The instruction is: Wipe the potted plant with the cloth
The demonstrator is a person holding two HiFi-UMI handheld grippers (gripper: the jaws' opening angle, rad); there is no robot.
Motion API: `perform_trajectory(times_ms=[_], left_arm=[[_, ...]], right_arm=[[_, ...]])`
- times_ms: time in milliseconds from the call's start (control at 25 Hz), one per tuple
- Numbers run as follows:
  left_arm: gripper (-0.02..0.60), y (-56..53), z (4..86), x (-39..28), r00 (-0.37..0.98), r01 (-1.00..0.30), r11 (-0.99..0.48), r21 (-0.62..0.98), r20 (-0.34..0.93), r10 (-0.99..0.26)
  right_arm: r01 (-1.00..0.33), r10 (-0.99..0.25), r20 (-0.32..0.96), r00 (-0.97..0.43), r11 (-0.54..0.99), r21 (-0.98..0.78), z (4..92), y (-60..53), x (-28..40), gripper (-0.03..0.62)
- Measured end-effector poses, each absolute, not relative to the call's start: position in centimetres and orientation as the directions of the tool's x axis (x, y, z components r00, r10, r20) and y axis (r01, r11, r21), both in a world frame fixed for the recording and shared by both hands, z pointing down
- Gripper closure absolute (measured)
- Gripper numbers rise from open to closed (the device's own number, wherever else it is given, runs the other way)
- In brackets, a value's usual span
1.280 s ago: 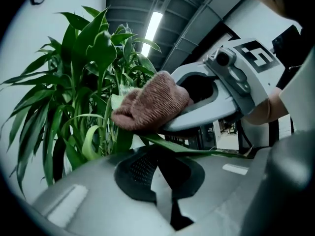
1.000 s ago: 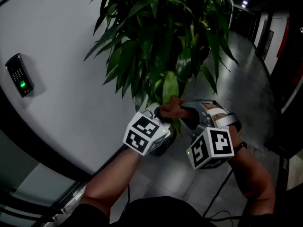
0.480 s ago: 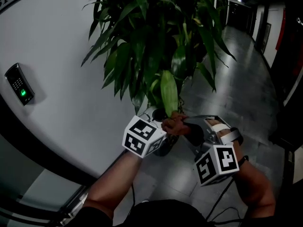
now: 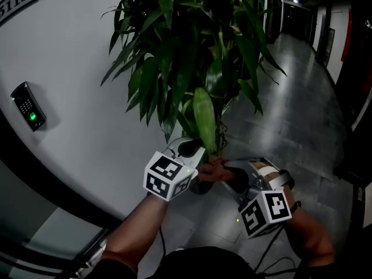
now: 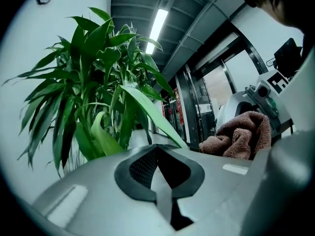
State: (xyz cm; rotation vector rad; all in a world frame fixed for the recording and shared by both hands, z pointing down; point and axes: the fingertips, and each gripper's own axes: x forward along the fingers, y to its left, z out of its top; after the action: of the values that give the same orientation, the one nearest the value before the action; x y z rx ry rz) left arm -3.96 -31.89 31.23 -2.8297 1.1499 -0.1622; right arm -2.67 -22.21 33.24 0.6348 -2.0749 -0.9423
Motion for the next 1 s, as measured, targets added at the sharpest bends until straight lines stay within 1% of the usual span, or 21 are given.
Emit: perform_trajectory(times_ms=[200,320,480,840,1000], left_arm=[[0.563,-30.8,34.0,-4.3,0.664,-0.723,-0.674,-0.153,0.117,-0.739],[0.563,-29.8,35.9,-3.0,0.658,-0.717,-0.678,-0.162,0.163,-0.735],[0.563,-28.8,37.5,-1.0,0.657,-0.719,-0.681,-0.139,0.185,-0.731],[0.563,-28.9,36.7,6.1,0.631,-0.754,-0.645,-0.123,0.136,-0.764],[0.564,-29.3,33.0,7.6,0.632,-0.763,-0.639,-0.101,0.093,-0.77]], right_arm=[[-0.1,-0.645,0.446,-0.621,0.63,0.771,34.4,-21.6,-1.8,0.523],[-0.097,-0.634,0.436,-0.639,0.628,0.772,34.0,-21.6,-0.9,0.523],[-0.104,-0.628,0.41,-0.661,0.618,0.779,33.1,-21.7,0.7,0.523],[-0.107,-0.624,0.371,-0.688,0.592,0.799,31.7,-21.9,5.9,0.523],[-0.161,-0.631,0.283,-0.722,0.552,0.818,27.3,-22.8,7.6,0.523]])
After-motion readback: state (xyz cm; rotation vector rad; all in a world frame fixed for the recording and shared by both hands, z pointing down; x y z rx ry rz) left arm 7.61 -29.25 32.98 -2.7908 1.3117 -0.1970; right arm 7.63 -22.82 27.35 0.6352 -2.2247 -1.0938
